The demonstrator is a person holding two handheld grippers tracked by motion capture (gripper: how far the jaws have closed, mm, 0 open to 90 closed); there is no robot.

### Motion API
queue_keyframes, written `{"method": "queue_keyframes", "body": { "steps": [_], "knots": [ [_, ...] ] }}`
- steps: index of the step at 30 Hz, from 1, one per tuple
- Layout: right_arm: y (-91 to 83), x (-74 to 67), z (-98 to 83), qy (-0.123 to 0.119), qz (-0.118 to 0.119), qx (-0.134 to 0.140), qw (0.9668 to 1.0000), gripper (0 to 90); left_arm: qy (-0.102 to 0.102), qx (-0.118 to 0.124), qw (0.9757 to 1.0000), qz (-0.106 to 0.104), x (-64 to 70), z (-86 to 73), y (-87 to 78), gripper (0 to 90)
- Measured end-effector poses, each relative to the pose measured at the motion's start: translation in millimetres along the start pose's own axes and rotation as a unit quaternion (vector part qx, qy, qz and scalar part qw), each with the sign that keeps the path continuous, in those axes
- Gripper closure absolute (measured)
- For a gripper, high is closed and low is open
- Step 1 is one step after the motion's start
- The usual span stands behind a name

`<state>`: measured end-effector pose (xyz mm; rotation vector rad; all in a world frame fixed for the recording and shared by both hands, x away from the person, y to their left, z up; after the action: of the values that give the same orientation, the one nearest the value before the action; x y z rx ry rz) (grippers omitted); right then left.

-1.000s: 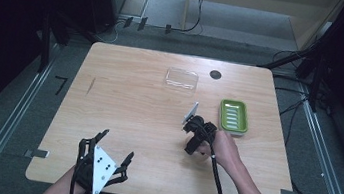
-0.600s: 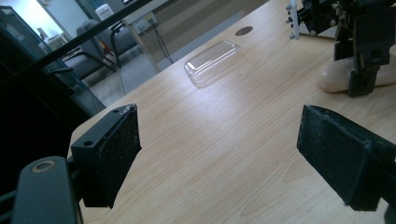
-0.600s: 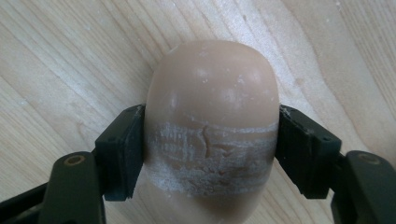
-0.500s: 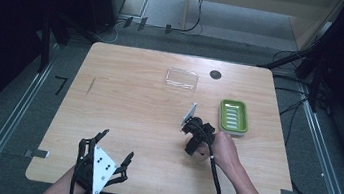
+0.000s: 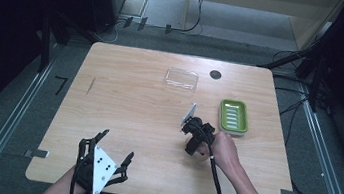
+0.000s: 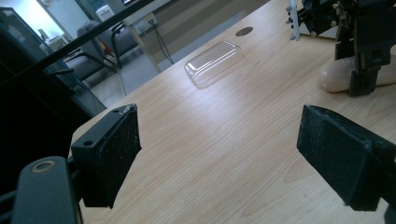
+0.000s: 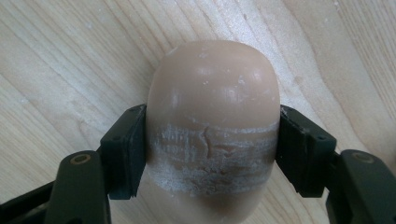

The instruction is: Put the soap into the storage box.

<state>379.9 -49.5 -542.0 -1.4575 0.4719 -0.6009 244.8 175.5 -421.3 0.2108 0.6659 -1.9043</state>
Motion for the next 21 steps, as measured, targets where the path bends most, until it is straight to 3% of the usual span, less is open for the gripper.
{"method": "queue_keyframes", "body": {
  "steps": [9, 21],
  "knots": [
    [-3.5, 1.0, -2.1, 0.003, -0.001, -0.003, 1.0000, 33.2, 0.000, 0.002, 1.0000, 0.001, 0.3, 0.4, -0.2, 14.0],
    [-6.2, 13.0, -10.3, 0.014, -0.005, -0.009, 0.9999, 33.3, 0.000, 0.002, 1.0000, 0.001, 0.5, 0.5, -0.2, 14.0]
  ]
}}
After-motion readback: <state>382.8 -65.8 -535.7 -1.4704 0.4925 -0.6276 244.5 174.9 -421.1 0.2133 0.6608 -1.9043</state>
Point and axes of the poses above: each handheld gripper's, and its own axes: y roughly forward along the jaws, z roughly out of its top, x roughly to its right, the point moved 8 cm from there along y, roughly forward along the jaws, and after that the axes turned 2 degrees about -z, right-handed, at the moved point
